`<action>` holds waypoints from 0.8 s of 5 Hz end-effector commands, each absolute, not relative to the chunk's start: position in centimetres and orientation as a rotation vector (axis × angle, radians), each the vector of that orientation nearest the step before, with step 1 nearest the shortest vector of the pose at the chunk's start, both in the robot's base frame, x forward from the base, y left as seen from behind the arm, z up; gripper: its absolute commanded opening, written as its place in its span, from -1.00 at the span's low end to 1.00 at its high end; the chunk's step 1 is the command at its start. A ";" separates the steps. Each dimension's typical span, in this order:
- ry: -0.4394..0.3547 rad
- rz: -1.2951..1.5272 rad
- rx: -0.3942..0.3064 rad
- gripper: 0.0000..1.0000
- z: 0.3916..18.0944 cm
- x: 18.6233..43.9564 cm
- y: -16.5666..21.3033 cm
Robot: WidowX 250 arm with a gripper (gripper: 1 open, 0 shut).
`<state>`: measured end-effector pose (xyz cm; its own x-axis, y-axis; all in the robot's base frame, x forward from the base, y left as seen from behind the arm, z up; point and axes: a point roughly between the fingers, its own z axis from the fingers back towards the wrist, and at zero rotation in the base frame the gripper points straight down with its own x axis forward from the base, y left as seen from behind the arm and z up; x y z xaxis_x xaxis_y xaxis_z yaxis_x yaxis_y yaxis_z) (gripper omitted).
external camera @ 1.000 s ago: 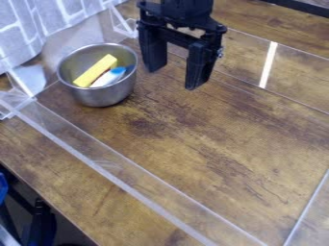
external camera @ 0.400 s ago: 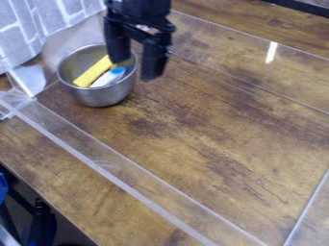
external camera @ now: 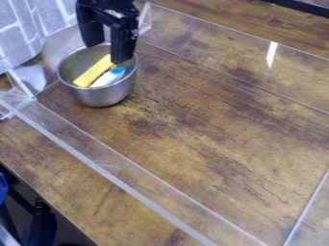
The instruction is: Move the yellow butter to the right side of the table
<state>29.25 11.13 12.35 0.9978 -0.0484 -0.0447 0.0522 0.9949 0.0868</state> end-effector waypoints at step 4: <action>0.006 -0.055 0.149 1.00 10.0 30.1 15.6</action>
